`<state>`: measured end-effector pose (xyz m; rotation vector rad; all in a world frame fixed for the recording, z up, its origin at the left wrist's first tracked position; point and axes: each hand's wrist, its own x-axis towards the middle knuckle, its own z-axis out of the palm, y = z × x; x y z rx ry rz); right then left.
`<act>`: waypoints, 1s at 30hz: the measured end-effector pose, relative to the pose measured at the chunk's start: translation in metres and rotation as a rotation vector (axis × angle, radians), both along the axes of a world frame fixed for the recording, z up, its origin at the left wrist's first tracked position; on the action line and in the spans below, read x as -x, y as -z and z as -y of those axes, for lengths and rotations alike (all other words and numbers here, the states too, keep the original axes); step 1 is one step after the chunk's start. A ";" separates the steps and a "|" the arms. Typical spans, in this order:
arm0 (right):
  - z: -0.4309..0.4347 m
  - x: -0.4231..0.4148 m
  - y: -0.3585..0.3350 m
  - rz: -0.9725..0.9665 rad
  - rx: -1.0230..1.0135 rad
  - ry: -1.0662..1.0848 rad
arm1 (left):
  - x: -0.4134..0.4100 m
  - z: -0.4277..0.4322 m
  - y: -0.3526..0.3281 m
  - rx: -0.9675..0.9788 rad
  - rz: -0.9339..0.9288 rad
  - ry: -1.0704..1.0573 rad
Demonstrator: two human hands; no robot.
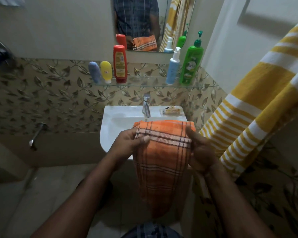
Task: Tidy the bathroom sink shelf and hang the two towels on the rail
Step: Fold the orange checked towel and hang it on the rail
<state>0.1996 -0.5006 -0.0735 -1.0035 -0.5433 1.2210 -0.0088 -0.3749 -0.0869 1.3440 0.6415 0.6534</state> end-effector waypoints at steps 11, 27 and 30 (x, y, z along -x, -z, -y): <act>0.014 0.023 0.037 0.083 0.084 -0.033 | -0.001 0.005 -0.002 -0.204 -0.201 -0.497; 0.023 0.016 0.028 -0.043 0.047 0.087 | 0.014 0.040 0.054 0.091 -0.083 0.067; 0.024 0.014 0.032 -0.032 0.067 0.082 | 0.012 0.035 0.049 0.157 -0.071 0.126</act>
